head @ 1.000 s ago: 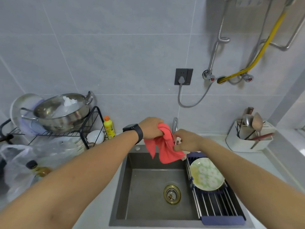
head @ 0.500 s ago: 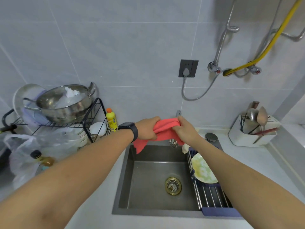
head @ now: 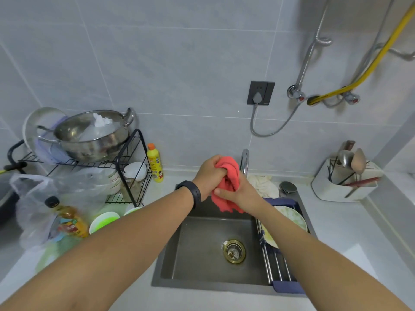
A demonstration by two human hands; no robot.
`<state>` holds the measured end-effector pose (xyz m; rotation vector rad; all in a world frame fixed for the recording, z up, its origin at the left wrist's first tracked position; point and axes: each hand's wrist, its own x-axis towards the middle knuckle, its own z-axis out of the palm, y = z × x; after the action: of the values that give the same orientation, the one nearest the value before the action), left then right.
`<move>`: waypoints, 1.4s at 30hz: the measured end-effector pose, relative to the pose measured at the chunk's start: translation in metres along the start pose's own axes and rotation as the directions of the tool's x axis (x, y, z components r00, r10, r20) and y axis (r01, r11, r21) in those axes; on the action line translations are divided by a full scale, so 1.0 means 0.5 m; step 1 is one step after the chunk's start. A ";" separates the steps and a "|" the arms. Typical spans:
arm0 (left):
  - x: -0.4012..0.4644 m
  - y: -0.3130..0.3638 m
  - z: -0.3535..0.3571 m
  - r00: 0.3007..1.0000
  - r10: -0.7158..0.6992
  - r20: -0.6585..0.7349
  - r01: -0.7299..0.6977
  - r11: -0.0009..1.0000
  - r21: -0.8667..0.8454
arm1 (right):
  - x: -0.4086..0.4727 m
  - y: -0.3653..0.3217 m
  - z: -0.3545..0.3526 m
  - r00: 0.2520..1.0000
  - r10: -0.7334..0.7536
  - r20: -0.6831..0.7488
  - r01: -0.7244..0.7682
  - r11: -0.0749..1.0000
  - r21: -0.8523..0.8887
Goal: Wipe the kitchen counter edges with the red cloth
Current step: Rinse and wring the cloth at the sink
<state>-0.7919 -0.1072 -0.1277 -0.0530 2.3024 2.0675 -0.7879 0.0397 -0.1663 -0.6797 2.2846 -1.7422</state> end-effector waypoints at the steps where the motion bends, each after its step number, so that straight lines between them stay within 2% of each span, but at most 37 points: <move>1: -0.003 0.000 0.009 1.000 -0.018 -0.010 0.017 0.997 -0.074 | 0.002 0.002 0.012 0.999 -0.009 -0.040 0.009 1.000 0.013; 3: -0.006 0.005 0.016 0.999 -0.031 -0.026 0.026 0.984 -0.175 | -0.004 0.005 0.027 0.989 0.095 -0.109 -0.088 0.994 0.067; 5: -0.004 0.007 0.009 1.000 0.001 -0.027 -0.007 0.980 -0.201 | -0.015 0.010 0.031 0.965 0.213 -0.156 -0.186 0.967 0.175; 9: -0.020 -0.030 -0.032 0.998 0.042 0.047 -0.034 0.986 -0.160 | -0.013 0.016 0.002 0.932 0.277 -0.233 -0.170 0.904 0.392; 11: -0.029 -0.072 -0.062 0.993 0.004 0.120 0.003 0.998 -0.058 | -0.003 0.000 -0.021 0.910 0.303 -0.281 -0.165 0.890 0.426; 13: -0.039 -0.096 -0.087 0.980 -0.039 0.196 0.013 0.991 0.131 | 0.003 -0.023 -0.043 0.915 0.276 -0.294 -0.133 0.895 0.426; 16: -0.046 -0.072 -0.076 0.964 -0.005 0.266 -0.049 0.979 0.196 | 0.008 -0.066 -0.048 0.947 0.248 -0.202 -0.152 0.904 0.400; 19: -0.046 -0.040 -0.018 0.932 0.012 0.361 -0.044 0.996 0.082 | 0.025 -0.079 -0.015 0.952 0.268 -0.144 -0.153 0.831 0.535; 22: -0.057 -0.037 0.021 0.938 -0.088 0.335 0.162 0.966 -0.201 | 0.036 -0.084 0.006 0.938 0.336 -0.085 -0.188 0.698 0.691; 23: -0.063 -0.042 0.021 0.940 -0.128 0.316 0.217 0.939 -0.266 | 0.038 -0.080 0.008 0.934 0.356 -0.038 -0.240 0.702 0.670; 24: -0.068 -0.046 0.020 0.942 -0.165 0.294 0.253 0.923 -0.291 | 0.037 -0.080 0.008 0.928 0.373 0.005 -0.311 0.764 0.566; 25: -0.069 -0.052 0.015 0.940 -0.207 0.270 0.288 0.907 -0.307 | 0.038 -0.080 0.005 0.933 0.359 0.037 -0.350 0.875 0.336; 26: -0.069 -0.058 0.009 0.936 -0.246 0.250 0.323 0.884 -0.337 | 0.037 -0.082 0.002 0.943 0.324 0.077 -0.329 0.943 0.059; 27: -0.070 -0.063 0.002 0.931 -0.283 0.229 0.352 0.861 -0.367 | 0.034 -0.080 -0.002 0.955 0.281 0.095 -0.259 0.947 -0.192; 28: -0.070 -0.066 -0.005 0.923 -0.319 0.215 0.380 0.837 -0.393 | 0.031 -0.077 -0.010 0.965 0.238 0.112 -0.192 0.929 -0.317; 31: -0.065 -0.067 -0.037 0.875 -0.433 0.216 0.483 0.758 -0.437 | 0.001 -0.047 -0.047 0.995 -0.024 0.093 0.063 0.895 -0.442; 32: -0.064 -0.063 -0.051 0.850 -0.461 0.255 0.527 0.740 -0.417 | -0.008 -0.030 -0.056 0.979 -0.129 0.155 0.194 0.809 -0.554; 33: -0.063 -0.061 -0.064 0.813 -0.481 0.329 0.579 0.734 -0.356 | -0.015 -0.015 -0.059 0.940 -0.212 0.266 0.338 0.658 -0.673; 35: -0.073 -0.050 -0.076 0.676 -0.517 0.526 0.664 0.736 -0.129 | -0.012 0.014 -0.044 0.822 -0.326 0.467 0.566 0.375 -0.734; 36: -0.079 -0.046 -0.077 0.585 -0.539 0.605 0.687 0.726 -0.018 | -0.010 0.026 -0.032 0.768 -0.381 0.515 0.630 0.304 -0.714; 38: -0.080 -0.041 -0.076 0.452 -0.583 0.675 0.705 0.697 0.131 | 0.000 0.031 -0.020 0.695 -0.469 0.545 0.696 0.246 -0.675; 40: -0.079 -0.040 -0.074 0.416 -0.637 0.649 0.702 0.679 0.216 | 0.006 0.025 -0.020 0.666 -0.480 0.570 0.715 0.196 -0.671; 42: -0.075 -0.053 -0.060 0.458 -0.689 0.562 0.688 0.675 0.267 | 0.011 0.022 -0.025 0.698 -0.378 0.608 0.687 0.112 -0.718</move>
<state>-0.7531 -0.1402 -0.1484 -0.2257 1.4796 1.3484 -0.8003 0.0500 -0.1723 -2.0498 2.8056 -0.0106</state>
